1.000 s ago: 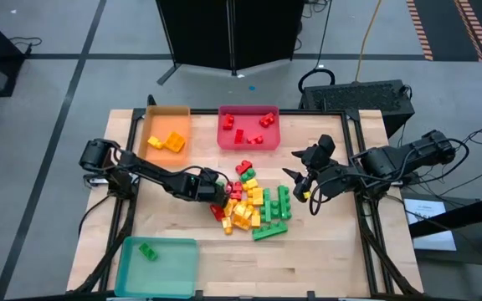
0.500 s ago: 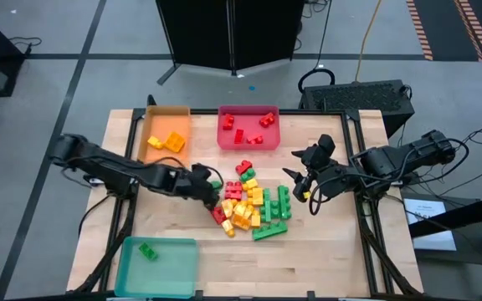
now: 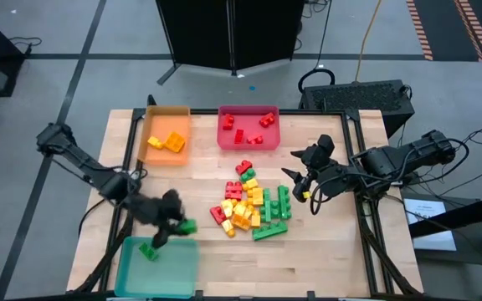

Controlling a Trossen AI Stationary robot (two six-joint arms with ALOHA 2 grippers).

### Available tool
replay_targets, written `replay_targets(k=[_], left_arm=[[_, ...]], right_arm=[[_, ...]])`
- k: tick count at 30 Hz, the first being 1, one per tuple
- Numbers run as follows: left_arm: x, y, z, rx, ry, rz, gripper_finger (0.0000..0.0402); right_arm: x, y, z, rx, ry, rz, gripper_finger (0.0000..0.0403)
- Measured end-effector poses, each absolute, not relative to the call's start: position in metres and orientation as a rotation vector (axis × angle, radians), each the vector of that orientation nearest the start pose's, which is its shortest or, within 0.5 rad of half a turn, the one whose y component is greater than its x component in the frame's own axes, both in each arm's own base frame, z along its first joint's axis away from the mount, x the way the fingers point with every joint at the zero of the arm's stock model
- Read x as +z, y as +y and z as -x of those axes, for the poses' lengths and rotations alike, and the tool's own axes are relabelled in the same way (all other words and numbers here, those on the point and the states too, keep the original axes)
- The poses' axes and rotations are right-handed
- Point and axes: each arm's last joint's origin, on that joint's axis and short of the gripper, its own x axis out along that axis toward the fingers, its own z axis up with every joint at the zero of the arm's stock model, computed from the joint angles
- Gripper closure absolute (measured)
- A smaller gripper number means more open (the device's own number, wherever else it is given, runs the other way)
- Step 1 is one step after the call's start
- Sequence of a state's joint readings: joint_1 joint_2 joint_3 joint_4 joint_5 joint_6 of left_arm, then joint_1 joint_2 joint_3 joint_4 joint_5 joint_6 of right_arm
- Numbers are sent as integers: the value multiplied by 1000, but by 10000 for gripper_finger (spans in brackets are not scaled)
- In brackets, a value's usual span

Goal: Sort blocks
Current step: Put the green game piece into the blue bin

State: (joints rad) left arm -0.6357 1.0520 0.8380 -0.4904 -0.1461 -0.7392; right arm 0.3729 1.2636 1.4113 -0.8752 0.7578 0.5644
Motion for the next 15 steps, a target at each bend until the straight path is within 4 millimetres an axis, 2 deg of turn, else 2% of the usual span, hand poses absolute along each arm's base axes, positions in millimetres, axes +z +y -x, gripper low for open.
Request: replay_targets(k=[3,7,15], left_arm=[[271,-140,-164,-236,847,399,237],[251,-157,-154,-203,988,316,237],[213,-193,-154,-214,1113,195,237]], right_arm=[[392,69,-231,-520,478,-156,154],[393,70,-234,-516,459,-170,154],[390,72,-238,-516,472,-169,154]])
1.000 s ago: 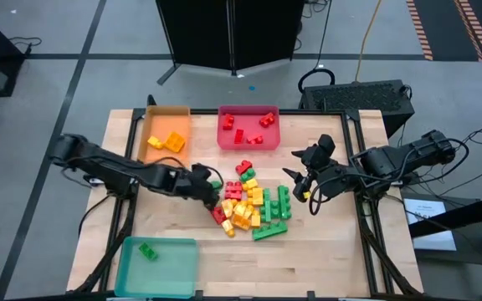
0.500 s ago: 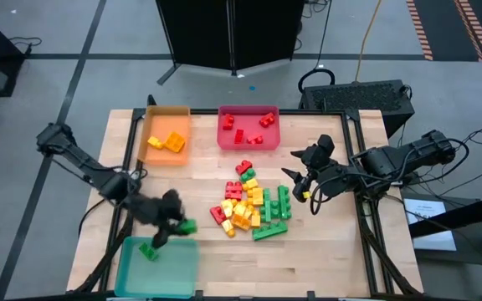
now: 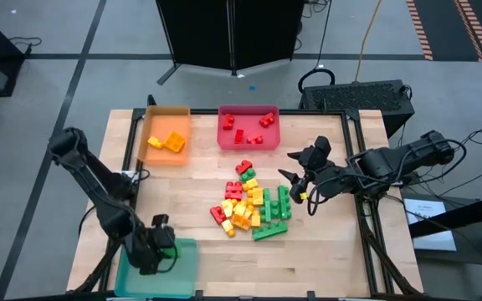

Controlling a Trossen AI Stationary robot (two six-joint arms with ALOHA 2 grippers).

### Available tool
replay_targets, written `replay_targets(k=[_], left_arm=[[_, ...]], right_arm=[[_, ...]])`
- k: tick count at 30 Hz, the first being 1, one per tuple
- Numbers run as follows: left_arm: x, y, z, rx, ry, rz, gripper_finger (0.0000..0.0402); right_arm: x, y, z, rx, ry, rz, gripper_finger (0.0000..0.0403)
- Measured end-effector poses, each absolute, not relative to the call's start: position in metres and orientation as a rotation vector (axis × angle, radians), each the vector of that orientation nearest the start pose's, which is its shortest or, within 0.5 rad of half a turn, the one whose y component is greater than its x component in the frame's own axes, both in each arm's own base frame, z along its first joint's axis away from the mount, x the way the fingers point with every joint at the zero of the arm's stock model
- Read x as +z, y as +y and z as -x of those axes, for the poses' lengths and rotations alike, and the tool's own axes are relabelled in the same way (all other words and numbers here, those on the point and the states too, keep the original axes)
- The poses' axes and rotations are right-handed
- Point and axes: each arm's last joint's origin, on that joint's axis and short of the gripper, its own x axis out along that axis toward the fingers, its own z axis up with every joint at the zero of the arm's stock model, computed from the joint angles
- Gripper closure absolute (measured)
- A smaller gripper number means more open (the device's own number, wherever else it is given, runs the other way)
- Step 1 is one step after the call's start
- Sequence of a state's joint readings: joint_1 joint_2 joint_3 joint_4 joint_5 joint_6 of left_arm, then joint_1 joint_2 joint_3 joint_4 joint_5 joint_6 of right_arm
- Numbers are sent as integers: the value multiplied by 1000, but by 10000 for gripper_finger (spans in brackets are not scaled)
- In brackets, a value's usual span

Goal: Sort blocks
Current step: Put the green game piece into the blue bin, then put the red game piece into the red bin

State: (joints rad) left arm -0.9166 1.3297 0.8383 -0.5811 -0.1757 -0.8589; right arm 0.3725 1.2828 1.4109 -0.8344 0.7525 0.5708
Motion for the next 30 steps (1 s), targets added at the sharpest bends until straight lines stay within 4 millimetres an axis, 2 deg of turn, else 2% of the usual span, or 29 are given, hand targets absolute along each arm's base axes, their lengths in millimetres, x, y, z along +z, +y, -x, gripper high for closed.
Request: replay_targets(k=[6,16,18,23,27,30], left_arm=[[186,-214,-156,-236,1180,140,237],[154,-221,-160,-190,1280,61,237],[153,-222,-160,-185,1285,63,215],[153,-222,-160,-196,1300,80,119],[156,-222,-160,-213,1366,186,102],[166,-222,-160,-239,1399,263,104]], right_arm=[[387,73,-240,-514,486,-161,154],[387,73,-240,-497,498,-158,154],[387,73,-240,-496,498,-158,154],[387,73,-240,-494,501,-151,154],[387,73,-240,-494,502,-149,154],[387,73,-240,-492,505,-141,154]])
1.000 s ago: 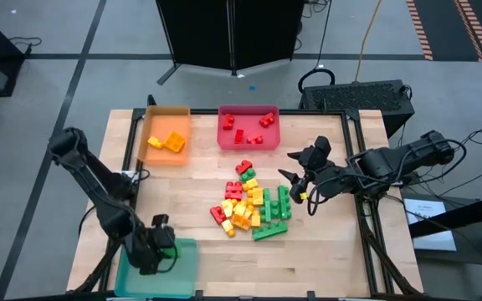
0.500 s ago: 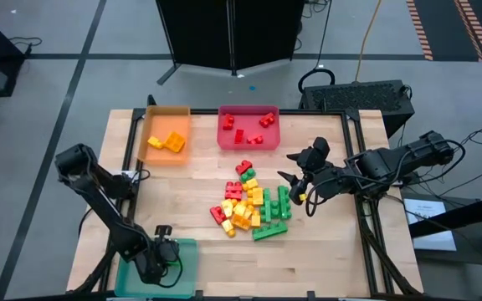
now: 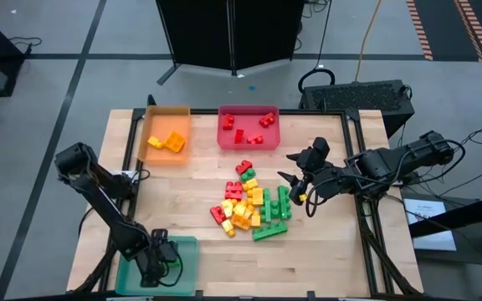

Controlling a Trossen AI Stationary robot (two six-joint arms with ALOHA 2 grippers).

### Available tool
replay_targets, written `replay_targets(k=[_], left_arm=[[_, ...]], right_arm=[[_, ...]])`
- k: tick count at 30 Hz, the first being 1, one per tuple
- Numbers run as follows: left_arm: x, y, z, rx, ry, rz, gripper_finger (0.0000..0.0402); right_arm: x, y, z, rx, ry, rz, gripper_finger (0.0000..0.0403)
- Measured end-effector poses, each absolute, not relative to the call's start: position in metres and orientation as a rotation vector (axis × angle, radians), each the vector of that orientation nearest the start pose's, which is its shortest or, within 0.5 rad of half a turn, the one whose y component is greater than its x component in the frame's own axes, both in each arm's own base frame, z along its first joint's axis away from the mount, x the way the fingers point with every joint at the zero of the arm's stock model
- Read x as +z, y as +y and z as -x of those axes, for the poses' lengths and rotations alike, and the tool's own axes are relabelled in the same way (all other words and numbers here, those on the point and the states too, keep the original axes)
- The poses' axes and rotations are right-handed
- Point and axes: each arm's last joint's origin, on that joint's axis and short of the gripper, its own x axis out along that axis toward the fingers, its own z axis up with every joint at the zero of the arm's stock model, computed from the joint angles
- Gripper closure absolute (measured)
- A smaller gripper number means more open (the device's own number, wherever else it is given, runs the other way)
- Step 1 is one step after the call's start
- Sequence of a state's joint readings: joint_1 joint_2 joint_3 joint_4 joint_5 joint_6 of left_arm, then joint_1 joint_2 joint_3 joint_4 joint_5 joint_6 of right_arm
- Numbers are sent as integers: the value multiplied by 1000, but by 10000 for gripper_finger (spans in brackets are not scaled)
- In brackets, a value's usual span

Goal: Sort blocks
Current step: Put the red game piece into the red bin

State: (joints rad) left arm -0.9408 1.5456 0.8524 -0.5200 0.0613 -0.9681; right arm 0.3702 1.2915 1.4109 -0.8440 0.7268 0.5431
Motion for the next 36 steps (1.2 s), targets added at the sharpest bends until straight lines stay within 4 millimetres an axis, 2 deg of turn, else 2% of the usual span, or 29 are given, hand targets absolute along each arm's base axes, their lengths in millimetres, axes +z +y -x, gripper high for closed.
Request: replay_targets(k=[3,7,12,16,19,28,32,36], left_arm=[[192,-224,-161,-269,1354,323,106],[235,-215,-158,-232,1310,344,106],[292,-183,-154,-70,1140,223,106],[318,-154,-165,49,912,31,106],[318,-135,-185,41,893,-96,105],[290,-80,-256,-57,969,-250,105],[276,-67,-278,-206,977,-272,105],[260,-63,-290,-319,1024,-302,105]], right_arm=[[387,73,-240,-490,507,-131,154],[387,73,-240,-484,511,-112,154],[387,73,-240,-479,516,-91,154],[387,73,-240,-476,519,-77,154],[387,73,-240,-471,523,-60,154],[387,72,-240,-471,528,-54,154],[386,72,-240,-472,534,-50,154],[385,72,-238,-478,549,-50,154]])
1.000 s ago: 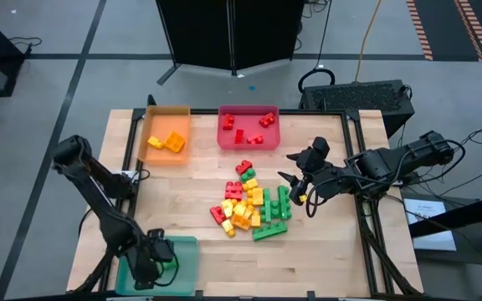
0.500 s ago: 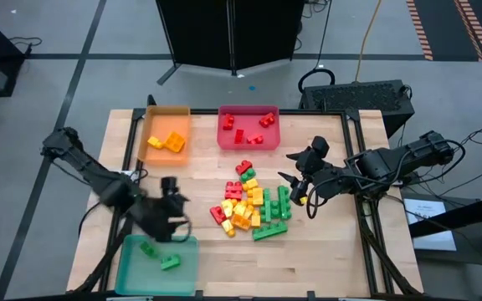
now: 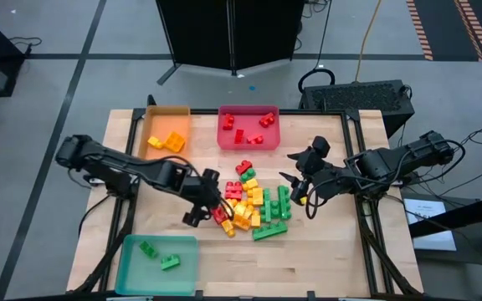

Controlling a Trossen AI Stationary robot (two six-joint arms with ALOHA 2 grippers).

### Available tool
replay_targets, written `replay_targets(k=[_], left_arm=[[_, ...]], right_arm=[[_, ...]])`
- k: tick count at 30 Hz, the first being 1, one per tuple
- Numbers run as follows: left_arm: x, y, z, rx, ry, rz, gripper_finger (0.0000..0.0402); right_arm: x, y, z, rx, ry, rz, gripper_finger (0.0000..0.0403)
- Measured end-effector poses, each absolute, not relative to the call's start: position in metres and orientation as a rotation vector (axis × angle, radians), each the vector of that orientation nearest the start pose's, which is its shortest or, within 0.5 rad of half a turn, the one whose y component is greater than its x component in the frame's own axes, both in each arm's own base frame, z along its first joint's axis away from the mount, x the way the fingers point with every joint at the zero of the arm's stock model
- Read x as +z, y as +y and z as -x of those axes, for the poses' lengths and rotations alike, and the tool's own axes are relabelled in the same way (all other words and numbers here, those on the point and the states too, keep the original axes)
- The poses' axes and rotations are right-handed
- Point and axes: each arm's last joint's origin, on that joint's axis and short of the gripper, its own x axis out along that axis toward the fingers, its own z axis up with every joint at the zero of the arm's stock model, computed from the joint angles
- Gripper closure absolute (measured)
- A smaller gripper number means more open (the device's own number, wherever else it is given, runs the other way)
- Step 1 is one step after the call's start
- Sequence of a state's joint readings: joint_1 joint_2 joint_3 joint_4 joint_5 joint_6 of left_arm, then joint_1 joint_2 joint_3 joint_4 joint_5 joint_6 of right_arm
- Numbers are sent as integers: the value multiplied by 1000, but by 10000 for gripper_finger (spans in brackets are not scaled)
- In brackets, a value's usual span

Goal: Sort blocks
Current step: Put the red game piece into the red bin

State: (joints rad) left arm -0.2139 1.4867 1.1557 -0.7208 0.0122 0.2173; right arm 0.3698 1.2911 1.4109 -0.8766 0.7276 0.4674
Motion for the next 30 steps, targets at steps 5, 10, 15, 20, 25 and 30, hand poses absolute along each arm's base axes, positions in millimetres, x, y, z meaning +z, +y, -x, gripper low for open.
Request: replay_targets(k=[5,10,15,20,25,30], left_arm=[[239,-65,-301,-428,1075,-370,105],[220,-63,-310,-497,1126,-379,105],[203,-63,-318,-535,1155,-406,105],[193,-60,-324,-564,1163,-372,105],[184,-55,-325,-572,1174,-363,105],[172,-50,-315,-564,1219,-356,105]], right_arm=[[382,71,-236,-491,572,-55,154],[381,70,-235,-496,594,-41,154],[380,70,-234,-498,607,-31,154],[378,69,-232,-501,627,-17,154],[378,69,-232,-502,633,-12,154],[377,69,-231,-504,644,-5,154]])
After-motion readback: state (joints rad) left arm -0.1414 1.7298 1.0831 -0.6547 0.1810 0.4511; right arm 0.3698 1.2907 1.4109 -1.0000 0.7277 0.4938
